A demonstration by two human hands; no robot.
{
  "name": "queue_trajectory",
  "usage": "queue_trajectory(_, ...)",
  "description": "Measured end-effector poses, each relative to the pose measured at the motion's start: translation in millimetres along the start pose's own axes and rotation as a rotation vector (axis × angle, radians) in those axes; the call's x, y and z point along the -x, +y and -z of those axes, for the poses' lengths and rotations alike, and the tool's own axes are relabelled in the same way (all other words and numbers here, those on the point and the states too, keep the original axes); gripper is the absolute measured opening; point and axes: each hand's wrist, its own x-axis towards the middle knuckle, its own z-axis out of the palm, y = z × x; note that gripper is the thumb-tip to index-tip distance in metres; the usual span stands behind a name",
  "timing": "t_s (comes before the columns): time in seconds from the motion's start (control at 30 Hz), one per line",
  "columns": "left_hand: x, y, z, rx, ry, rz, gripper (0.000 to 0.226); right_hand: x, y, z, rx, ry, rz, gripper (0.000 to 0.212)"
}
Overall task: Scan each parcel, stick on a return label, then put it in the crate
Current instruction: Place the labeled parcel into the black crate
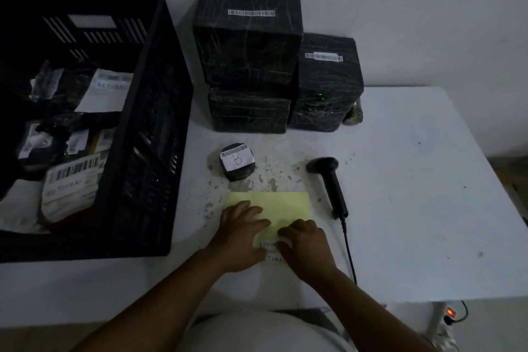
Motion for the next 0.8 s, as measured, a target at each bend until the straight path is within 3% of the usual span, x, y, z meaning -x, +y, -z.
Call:
queue_trajectory(0.2, 1.5, -3.1, -0.6, -0.083, -0.073, 0.002, 0.083, -1.4, -1.9, -6.1, 0.068, 0.007, 0.024, 0.018)
queue_trajectory(0.5, 4.6, -9.9, -6.3, -0.082, -0.052, 0.013, 0.082, 15.3, -2.8, -5.2, 0.024, 0.028, 0.089, 0.021)
queue_trajectory(0.67, 3.4, -11.8, -7.2, -0.069, -0.057, 0.010, 0.085, 27.9, -2.9, 4.1, -0.104, 0.100, 0.075, 0.008)
queue_trajectory(0.8, 1.1, -8.4, -3.3, -0.046, -0.079, 0.020, 0.088, 26.9, 2.4, 14.0, -0.308, 0.164, -0.027, 0.014)
